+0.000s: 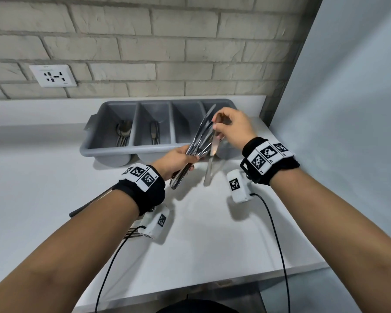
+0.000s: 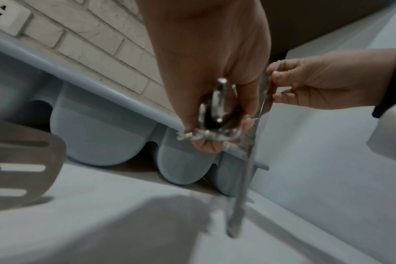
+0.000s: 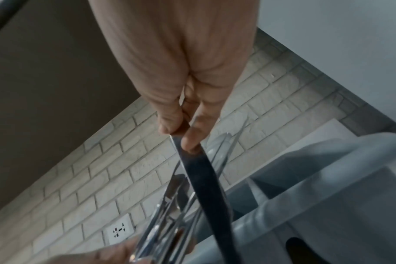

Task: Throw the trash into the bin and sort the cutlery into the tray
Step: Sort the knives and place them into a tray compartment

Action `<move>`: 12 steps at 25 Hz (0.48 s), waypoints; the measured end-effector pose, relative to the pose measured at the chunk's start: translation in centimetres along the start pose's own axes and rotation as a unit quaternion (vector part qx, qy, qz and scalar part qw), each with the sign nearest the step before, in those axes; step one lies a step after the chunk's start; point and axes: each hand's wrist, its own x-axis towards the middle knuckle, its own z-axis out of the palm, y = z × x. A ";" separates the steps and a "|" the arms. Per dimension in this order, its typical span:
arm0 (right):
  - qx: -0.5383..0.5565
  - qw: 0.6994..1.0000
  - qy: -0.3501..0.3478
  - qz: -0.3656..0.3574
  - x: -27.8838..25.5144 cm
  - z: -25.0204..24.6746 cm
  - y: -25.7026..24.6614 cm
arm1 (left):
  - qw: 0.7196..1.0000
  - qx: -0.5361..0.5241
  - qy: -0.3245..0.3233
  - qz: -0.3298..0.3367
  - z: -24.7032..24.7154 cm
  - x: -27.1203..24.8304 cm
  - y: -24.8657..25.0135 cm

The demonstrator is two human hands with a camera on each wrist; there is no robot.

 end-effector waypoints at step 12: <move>0.001 0.996 0.074 0.039 1.8 0.3 0.5 | 0.998 0.052 -0.034 0.022 1.7 0.0 -0.4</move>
